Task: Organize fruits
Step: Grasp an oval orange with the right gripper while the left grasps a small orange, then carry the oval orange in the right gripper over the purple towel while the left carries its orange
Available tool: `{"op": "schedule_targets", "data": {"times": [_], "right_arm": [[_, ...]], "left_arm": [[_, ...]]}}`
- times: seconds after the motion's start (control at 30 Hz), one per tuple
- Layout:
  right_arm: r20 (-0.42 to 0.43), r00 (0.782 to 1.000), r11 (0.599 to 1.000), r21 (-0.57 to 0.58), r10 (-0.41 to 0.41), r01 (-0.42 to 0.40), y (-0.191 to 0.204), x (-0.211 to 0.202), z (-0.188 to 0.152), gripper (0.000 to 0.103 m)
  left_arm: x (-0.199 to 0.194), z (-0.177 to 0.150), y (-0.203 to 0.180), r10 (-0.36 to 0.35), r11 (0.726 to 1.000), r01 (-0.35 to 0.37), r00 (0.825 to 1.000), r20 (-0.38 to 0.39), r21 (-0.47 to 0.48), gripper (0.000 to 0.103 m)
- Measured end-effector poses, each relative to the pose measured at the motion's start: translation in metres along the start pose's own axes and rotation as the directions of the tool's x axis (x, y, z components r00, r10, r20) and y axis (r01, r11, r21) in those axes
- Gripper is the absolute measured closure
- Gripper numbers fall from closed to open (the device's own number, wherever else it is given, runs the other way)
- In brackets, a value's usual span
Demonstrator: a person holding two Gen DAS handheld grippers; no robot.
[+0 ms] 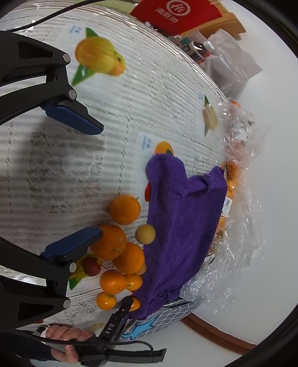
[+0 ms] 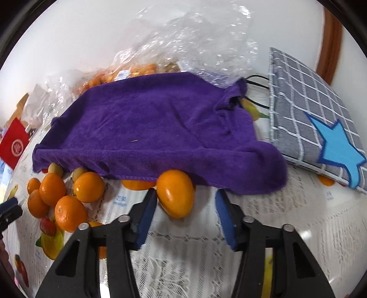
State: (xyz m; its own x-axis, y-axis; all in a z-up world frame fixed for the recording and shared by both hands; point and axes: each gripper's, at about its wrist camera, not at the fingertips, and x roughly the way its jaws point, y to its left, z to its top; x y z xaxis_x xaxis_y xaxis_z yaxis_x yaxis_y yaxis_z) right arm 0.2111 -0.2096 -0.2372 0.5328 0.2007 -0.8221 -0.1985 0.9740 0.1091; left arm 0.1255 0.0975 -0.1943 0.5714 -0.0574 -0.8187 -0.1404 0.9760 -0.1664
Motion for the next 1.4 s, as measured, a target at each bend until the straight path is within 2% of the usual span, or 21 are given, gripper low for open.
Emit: {"op": "schedule_targets", "data": {"times": [0.07, 0.17, 0.4, 0.47, 0.53, 0.63, 0.73, 0.8, 0.97, 1.23, 1.4], "right_arm": [[0.001, 1.0, 0.999, -0.029, 0.018, -0.018, 0.005, 0.0, -0.001, 0.07], [-0.008, 0.999, 0.999, -0.03, 0.042, -0.042, 0.004, -0.003, -0.002, 0.071], [-0.016, 0.997, 0.996, -0.05, 0.073, -0.073, -0.003, -0.011, -0.007, 0.071], [-0.015, 0.997, 0.995, -0.056, 0.078, -0.078, -0.003, -0.009, -0.008, 0.071], [-0.009, 0.997, 0.995, -0.058, 0.081, -0.082, -0.003, -0.008, -0.008, 0.071], [-0.007, 0.996, 0.994, -0.052, 0.093, -0.094, -0.005, -0.007, -0.005, 0.071], [-0.003, 0.994, 0.993, -0.052, 0.108, -0.108, -0.006, -0.005, -0.004, 0.071], [-0.002, 0.993, 0.991, -0.055, 0.12, -0.12, -0.007, -0.005, -0.004, 0.071], [-0.003, 0.99, 0.988, -0.047, 0.144, -0.144, -0.009, -0.003, -0.003, 0.071], [0.009, 0.989, 0.988, -0.053, 0.147, -0.146, -0.007, -0.002, -0.002, 0.071], [0.035, 0.99, 0.99, -0.044, 0.134, -0.133, -0.009, -0.016, -0.009, 0.071]], "left_arm": [[0.008, 0.005, -0.007, 0.026, 0.999, -0.026, 1.0, 0.008, 0.022, 0.022], [0.013, 0.01, -0.01, 0.042, 0.999, -0.043, 0.999, 0.031, 0.025, 0.022], [0.026, 0.017, -0.009, -0.007, 1.0, 0.007, 0.999, 0.037, 0.0, 0.025], [0.028, 0.018, -0.016, -0.018, 1.0, 0.017, 0.999, 0.039, 0.022, 0.033], [0.029, 0.019, -0.021, -0.035, 0.998, 0.034, 0.999, 0.039, 0.045, 0.047], [0.03, 0.019, -0.021, -0.081, 0.996, 0.08, 0.996, 0.035, 0.033, 0.063], [0.029, 0.018, -0.024, -0.11, 0.994, 0.109, 0.993, 0.04, 0.015, 0.071], [0.029, 0.017, -0.025, -0.096, 0.995, 0.095, 0.994, 0.044, 0.021, 0.071], [0.033, 0.018, -0.019, -0.124, 0.992, 0.125, 0.991, 0.04, -0.018, 0.07], [0.034, 0.019, -0.017, -0.131, 0.991, 0.132, 0.99, 0.042, -0.026, 0.071], [0.025, 0.019, -0.012, -0.104, 0.994, 0.106, 0.993, 0.06, -0.034, 0.071]]}}
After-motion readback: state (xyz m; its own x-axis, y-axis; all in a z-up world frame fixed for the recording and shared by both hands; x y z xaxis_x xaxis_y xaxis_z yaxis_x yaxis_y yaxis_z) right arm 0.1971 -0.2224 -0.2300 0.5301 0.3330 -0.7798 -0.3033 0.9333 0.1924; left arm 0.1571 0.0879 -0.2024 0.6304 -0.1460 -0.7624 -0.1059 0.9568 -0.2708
